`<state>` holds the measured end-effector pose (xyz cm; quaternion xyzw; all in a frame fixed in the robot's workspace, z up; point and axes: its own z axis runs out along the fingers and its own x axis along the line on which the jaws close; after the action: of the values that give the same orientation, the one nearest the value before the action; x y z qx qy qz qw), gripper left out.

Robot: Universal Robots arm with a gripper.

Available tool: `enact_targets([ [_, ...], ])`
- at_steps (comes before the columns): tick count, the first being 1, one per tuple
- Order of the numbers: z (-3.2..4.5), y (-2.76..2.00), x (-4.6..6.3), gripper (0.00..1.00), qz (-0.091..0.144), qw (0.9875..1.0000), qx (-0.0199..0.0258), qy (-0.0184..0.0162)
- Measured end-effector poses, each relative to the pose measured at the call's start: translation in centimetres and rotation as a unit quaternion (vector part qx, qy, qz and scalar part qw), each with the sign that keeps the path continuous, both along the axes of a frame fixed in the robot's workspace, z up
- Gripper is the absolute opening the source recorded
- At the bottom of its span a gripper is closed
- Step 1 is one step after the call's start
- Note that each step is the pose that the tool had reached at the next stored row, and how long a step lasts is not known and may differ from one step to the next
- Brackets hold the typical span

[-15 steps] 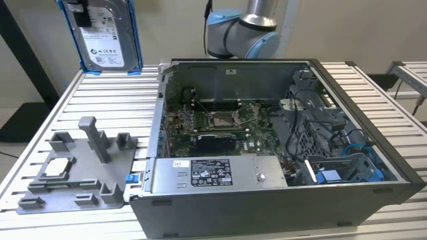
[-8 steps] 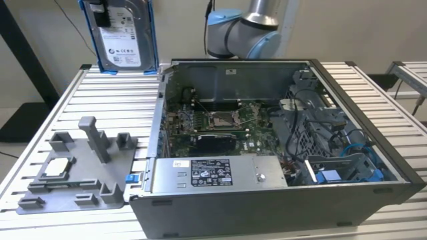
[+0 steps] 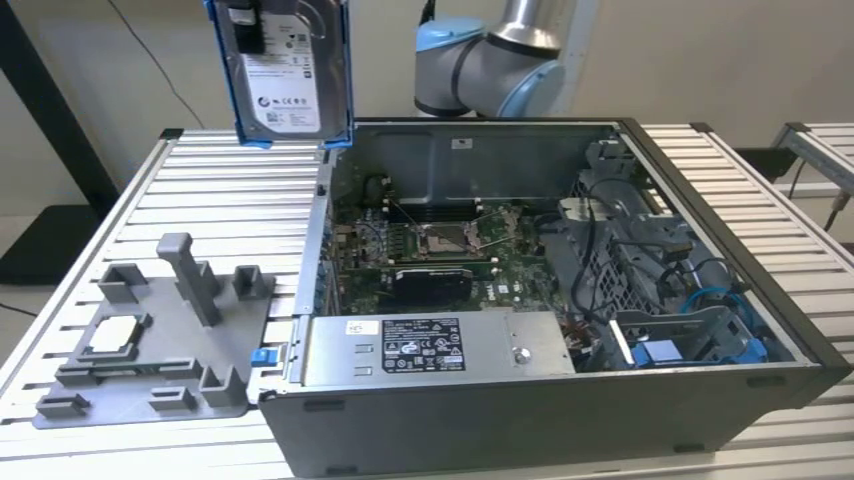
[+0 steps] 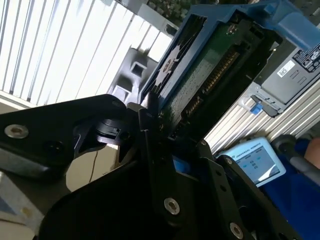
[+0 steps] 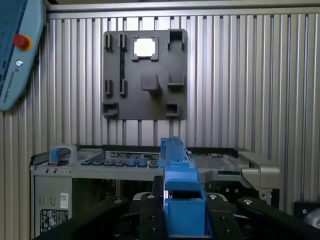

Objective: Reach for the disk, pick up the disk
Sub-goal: 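Pick up the disk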

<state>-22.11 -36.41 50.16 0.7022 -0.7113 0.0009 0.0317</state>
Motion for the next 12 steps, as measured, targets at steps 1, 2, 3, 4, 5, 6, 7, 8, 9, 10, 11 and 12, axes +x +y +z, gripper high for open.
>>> enact_targets([
  [1,0.0,0.0,0.5,0.0,0.0,1.0,0.0,0.0],
  [2,0.0,0.0,0.9,0.0,0.0,1.0,0.0,0.0],
  [3,0.0,0.0,1.4,0.0,0.0,1.0,0.0,0.0],
  [4,0.0,0.0,1.8,0.0,0.0,1.0,0.0,0.0],
  [5,0.0,0.0,2.3,0.0,0.0,1.0,0.0,0.0],
  [6,0.0,0.0,2.7,0.0,0.0,1.0,0.0,0.0],
  [7,0.0,0.0,3.2,0.0,0.0,1.0,0.0,0.0],
  [8,-0.01,0.0,3.6,0.0,0.0,1.0,0.0,0.0],
  [9,-0.01,0.0,4.1,0.0,0.0,1.0,0.0,0.0],
  [10,0.0,0.0,4.6,0.0,0.0,1.0,0.0,0.0],
  [11,0.0,0.0,5.0,0.0,0.0,1.0,0.0,0.0],
  [12,0.0,0.0,5.5,0.0,0.0,1.0,0.0,0.0],
])
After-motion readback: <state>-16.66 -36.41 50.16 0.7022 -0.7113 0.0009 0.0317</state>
